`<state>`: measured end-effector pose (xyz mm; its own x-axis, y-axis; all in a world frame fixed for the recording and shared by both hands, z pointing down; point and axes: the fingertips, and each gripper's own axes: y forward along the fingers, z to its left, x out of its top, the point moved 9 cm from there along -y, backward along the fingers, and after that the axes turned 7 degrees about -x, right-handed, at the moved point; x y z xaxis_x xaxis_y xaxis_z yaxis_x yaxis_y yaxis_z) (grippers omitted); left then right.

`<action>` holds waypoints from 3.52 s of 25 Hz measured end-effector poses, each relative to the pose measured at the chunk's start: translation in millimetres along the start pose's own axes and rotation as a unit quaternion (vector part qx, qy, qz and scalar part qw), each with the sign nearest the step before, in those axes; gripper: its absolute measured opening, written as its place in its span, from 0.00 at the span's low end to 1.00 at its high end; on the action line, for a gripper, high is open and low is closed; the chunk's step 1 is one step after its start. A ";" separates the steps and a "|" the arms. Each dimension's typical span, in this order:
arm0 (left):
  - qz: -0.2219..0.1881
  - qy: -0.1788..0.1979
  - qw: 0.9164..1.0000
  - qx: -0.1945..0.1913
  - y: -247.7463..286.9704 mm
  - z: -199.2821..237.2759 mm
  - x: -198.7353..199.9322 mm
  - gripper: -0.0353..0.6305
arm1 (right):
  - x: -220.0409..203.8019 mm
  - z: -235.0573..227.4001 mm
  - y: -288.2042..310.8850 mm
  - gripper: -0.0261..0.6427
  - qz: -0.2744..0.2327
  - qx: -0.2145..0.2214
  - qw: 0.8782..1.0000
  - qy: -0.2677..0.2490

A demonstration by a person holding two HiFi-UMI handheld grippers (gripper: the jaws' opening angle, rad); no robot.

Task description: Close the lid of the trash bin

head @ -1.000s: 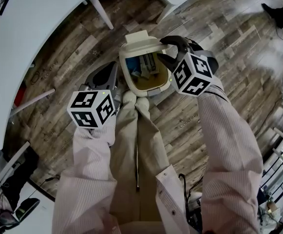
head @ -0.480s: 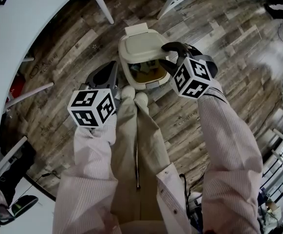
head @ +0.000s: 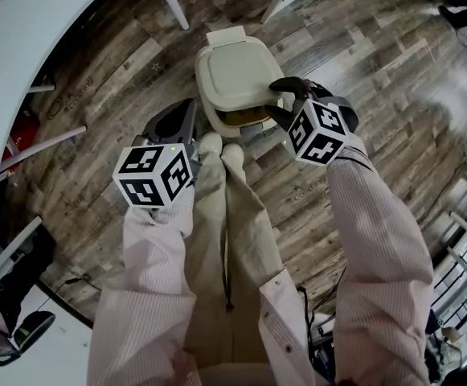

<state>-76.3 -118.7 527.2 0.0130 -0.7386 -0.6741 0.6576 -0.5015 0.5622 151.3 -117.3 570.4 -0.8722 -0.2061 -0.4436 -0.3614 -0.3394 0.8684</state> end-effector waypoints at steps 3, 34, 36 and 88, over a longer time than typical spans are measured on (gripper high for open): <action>0.003 -0.003 1.000 0.003 -1.4 -1.0 -5.8 0.04 | -3.9 7.5 1.3 0.29 -0.001 0.009 1.000 0.010; 0.050 -0.017 0.999 0.000 18.6 5.2 -56.3 0.04 | -59.8 45.9 51.1 0.04 -0.046 0.085 0.953 0.286; 0.055 -0.018 0.998 -0.001 21.7 7.4 -61.1 0.04 | -63.7 47.7 55.2 0.04 -0.047 0.083 0.944 0.315; 0.105 -0.033 0.994 -0.027 52.7 22.2 -124.8 0.04 | -83.0 75.1 97.0 0.04 0.018 0.004 0.870 0.492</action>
<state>-60.0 -62.9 651.6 0.1054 -0.8535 -0.5103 0.6859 -0.3092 0.6588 163.8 -64.3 708.1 -0.1787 -0.9040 -0.3883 -0.3457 -0.3118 0.8850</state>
